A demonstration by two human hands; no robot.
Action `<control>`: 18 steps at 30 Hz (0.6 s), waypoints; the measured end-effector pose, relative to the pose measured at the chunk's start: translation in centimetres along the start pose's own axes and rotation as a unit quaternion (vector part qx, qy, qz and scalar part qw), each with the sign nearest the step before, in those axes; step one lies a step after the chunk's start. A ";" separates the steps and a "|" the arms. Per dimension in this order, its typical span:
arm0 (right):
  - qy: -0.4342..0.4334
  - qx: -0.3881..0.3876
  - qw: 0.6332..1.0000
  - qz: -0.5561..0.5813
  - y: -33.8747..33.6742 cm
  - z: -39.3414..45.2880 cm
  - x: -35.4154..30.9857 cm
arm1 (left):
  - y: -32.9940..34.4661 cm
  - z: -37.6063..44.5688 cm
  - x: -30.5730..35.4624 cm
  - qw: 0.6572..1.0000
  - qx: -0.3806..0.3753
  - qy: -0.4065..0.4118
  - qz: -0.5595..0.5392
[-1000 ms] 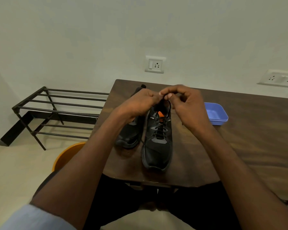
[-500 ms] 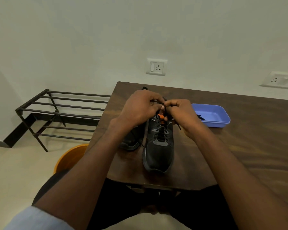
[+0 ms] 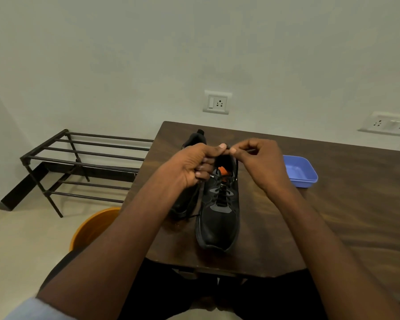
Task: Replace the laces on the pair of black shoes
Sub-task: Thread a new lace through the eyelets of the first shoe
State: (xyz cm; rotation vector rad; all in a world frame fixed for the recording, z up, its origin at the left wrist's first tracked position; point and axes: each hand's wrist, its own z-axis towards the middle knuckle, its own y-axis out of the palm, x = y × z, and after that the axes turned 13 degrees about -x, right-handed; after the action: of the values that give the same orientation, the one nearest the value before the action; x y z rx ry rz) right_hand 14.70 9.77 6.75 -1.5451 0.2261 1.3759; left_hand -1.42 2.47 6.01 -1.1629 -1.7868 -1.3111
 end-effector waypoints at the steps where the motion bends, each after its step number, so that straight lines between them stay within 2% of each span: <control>1: 0.003 0.001 1.000 0.005 -0.2 0.0 0.1 | -0.1 -0.1 0.1 1.000 0.001 0.003 0.005; 3: 0.030 -0.024 0.999 0.030 -0.6 -0.3 -0.1 | -0.1 -0.2 0.1 0.999 0.013 0.010 0.045; 7: 0.089 -0.088 0.973 0.194 -1.1 -0.8 -0.7 | 0.4 -0.1 0.0 0.989 0.031 0.034 0.143; 9: 0.084 -0.087 0.975 0.184 -1.0 -0.6 -0.3 | 0.7 -0.1 -0.2 0.984 0.052 0.053 0.163; 11: 0.090 -0.057 0.991 0.085 -0.9 -0.2 0.6 | 0.4 0.0 -0.5 0.960 0.118 0.067 0.243; 12: 0.103 -0.029 0.994 0.006 -0.9 0.0 1.3 | -0.2 0.2 -0.6 0.923 0.173 0.064 0.337; 14: 0.144 0.033 0.977 -0.152 -1.3 0.4 3.0 | -1.9 0.7 -1.1 0.785 0.293 0.039 0.545; 15: 0.167 0.051 0.964 -0.201 -1.5 0.4 3.6 | -2.6 0.8 -1.4 0.727 0.333 0.028 0.600; 16: 0.188 0.050 0.954 -0.229 -1.7 0.4 4.1 | -2.8 1.0 -1.7 0.701 0.344 0.022 0.624; 18: 0.230 -0.015 0.946 -0.227 -1.7 0.5 4.5 | -2.7 1.2 -1.9 0.712 0.305 0.012 0.633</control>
State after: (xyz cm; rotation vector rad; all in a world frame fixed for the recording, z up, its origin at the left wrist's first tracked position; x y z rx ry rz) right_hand 17.06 13.02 3.99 -1.7932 0.1179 0.6531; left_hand -3.11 2.75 2.94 -1.4401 -0.7876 0.1039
